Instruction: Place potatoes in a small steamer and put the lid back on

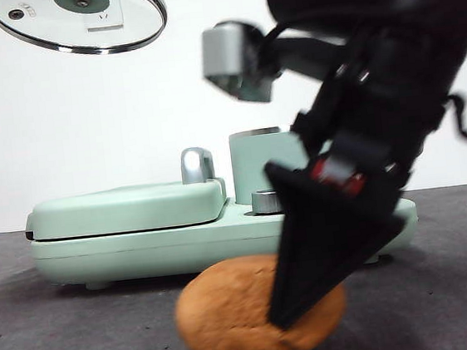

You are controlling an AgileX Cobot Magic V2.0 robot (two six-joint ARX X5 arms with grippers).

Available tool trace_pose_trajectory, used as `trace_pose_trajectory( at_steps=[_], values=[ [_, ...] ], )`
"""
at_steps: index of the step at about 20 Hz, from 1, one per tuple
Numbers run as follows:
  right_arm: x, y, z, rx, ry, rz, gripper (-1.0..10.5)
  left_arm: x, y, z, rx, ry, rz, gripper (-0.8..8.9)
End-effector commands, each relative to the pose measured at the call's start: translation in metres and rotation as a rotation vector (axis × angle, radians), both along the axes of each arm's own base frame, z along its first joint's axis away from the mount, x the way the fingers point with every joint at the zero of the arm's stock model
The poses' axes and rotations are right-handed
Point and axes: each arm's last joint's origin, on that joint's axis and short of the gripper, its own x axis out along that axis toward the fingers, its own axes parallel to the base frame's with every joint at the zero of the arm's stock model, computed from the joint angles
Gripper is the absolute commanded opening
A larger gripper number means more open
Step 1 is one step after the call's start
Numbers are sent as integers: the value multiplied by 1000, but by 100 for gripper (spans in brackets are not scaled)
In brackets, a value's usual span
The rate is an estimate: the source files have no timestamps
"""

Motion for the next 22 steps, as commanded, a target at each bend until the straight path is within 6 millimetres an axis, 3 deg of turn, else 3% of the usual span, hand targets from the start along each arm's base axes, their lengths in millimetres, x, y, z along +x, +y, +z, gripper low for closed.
trace_pose_trajectory(
  at_steps=[1,7,12,16,22],
  values=[
    [-6,-7,17,2,15,-72,225,-1,0,8,-22,-38,-2,10],
    [-23,-52,87,-33,85,-409,224,-1,0,8,-20,-41,-3,10],
    [-13,-71,152,-30,49,-551,224,-1,0,8,-20,-41,-3,10],
    [20,-74,187,49,-49,-607,224,-1,0,8,-19,-42,-4,10],
    [97,-63,190,59,-123,-647,224,-1,0,8,-18,-44,-4,10]
  ],
)
